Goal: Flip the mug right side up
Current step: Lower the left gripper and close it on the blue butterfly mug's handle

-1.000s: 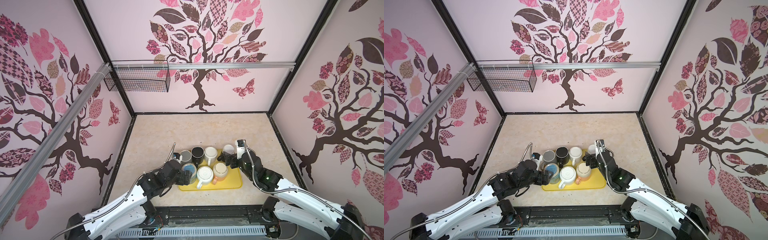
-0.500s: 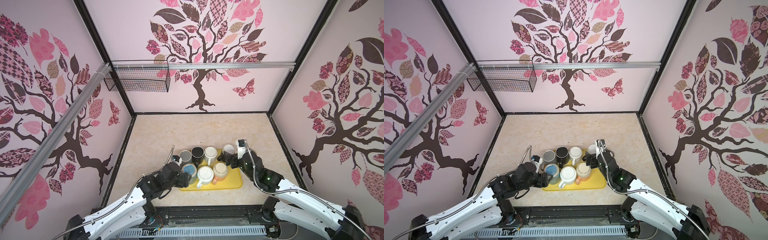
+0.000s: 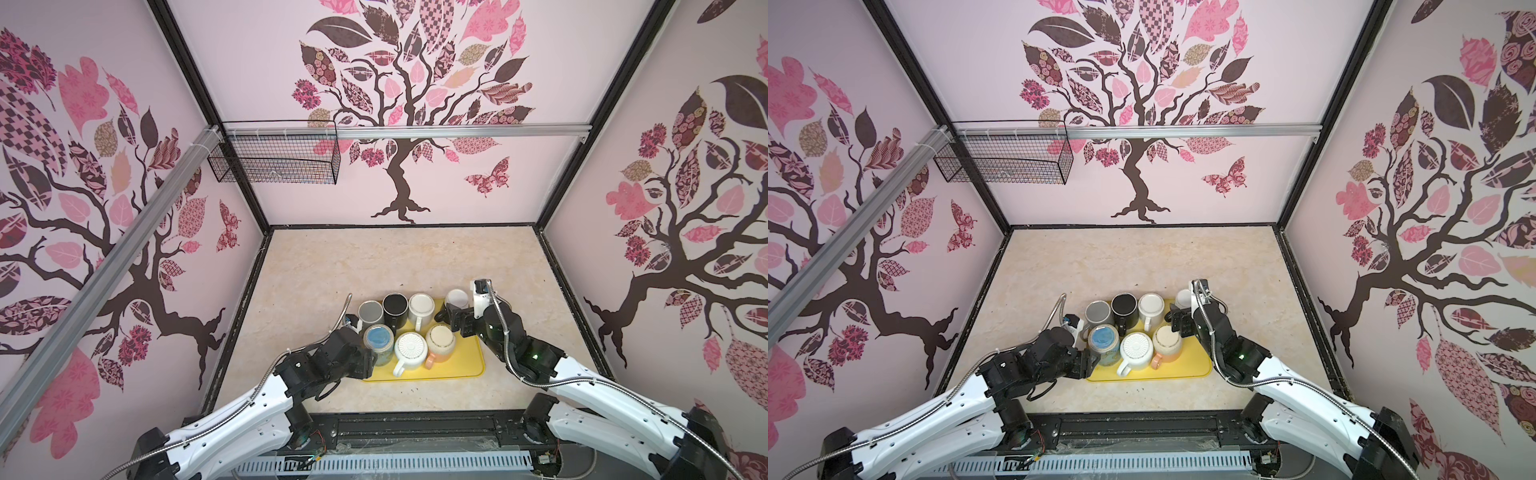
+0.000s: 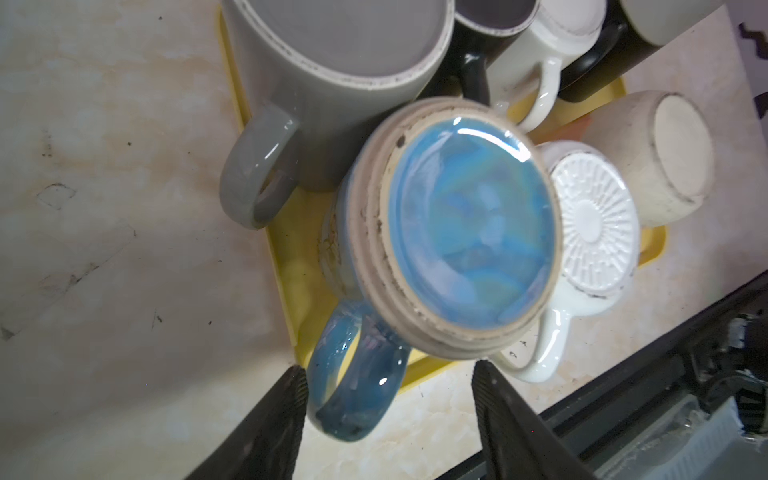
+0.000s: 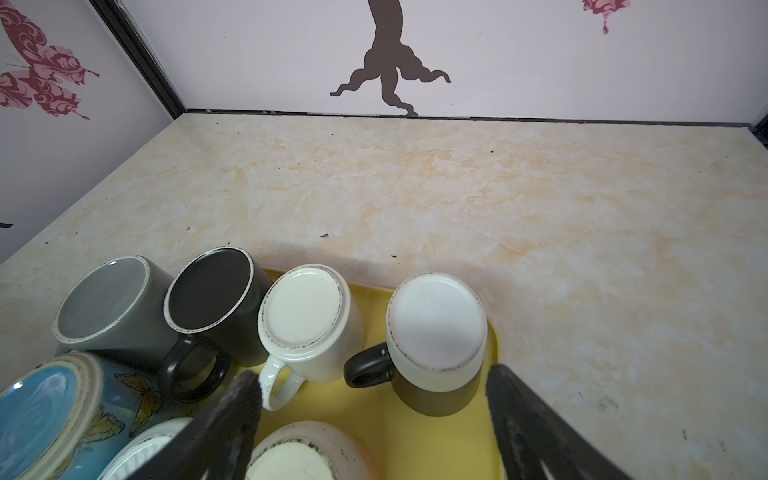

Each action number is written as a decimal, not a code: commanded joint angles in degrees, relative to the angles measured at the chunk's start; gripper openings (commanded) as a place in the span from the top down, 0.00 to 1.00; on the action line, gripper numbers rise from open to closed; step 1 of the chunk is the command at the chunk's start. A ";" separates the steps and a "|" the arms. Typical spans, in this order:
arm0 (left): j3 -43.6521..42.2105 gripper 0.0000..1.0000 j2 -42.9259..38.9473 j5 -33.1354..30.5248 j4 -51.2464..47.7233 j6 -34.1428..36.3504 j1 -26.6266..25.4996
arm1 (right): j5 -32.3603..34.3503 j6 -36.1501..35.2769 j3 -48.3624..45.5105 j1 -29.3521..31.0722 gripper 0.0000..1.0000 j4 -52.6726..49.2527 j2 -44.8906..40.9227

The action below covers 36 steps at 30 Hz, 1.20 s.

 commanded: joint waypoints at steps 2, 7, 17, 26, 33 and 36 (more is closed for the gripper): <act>1.84 0.36 1.87 -4.46 -1.93 1.13 -2.14 | 0.50 0.01 -0.28 0.29 0.12 2.02 0.83; 2.76 0.39 4.17 -4.79 -1.48 2.31 -2.15 | 0.33 0.18 -1.04 0.33 0.12 3.08 1.48; 4.13 0.50 8.53 -7.80 0.53 4.46 -2.19 | -0.59 0.16 -1.08 0.38 0.12 3.94 3.11; 4.39 0.54 8.63 -6.00 2.43 6.56 -2.15 | -0.63 0.02 -1.32 0.36 0.11 4.23 3.28; 4.14 0.63 9.72 -5.34 3.11 6.30 -2.24 | -1.70 0.09 -1.22 0.34 0.11 4.38 3.91; 4.11 0.65 10.15 -5.87 2.96 6.37 -2.24 | -1.96 0.16 -1.20 0.30 0.11 4.21 4.27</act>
